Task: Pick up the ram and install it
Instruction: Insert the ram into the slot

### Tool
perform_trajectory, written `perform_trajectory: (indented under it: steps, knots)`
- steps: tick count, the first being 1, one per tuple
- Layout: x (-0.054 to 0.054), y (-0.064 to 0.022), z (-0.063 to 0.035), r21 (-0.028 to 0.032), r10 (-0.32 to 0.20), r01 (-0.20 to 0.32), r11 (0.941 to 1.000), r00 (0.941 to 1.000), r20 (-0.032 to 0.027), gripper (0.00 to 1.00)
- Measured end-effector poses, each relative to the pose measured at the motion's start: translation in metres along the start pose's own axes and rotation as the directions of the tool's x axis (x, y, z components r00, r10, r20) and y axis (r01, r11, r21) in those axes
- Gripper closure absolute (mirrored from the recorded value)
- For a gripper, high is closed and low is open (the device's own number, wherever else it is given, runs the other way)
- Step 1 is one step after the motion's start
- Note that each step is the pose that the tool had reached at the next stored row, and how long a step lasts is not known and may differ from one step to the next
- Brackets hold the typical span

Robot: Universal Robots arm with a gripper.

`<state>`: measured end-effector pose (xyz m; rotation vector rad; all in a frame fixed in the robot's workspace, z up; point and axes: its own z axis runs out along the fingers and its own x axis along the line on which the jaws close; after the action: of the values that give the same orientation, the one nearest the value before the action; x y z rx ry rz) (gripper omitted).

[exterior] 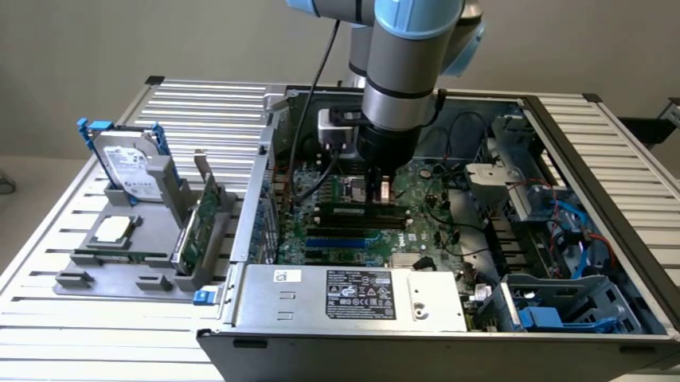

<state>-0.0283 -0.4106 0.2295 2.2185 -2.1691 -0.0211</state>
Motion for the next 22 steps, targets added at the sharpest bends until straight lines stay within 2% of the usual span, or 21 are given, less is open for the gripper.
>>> perform_trajectory:
  steps: [15, 22]
  knots:
    - [0.0012, -0.0016, 0.0004, 0.0008, -0.015, 0.015, 0.9999, 0.9999, -0.0005, 0.86]
    - [0.0011, -0.0018, 0.0051, 0.0024, -0.020, 0.020, 0.9998, 0.9998, -0.0009, 0.86]
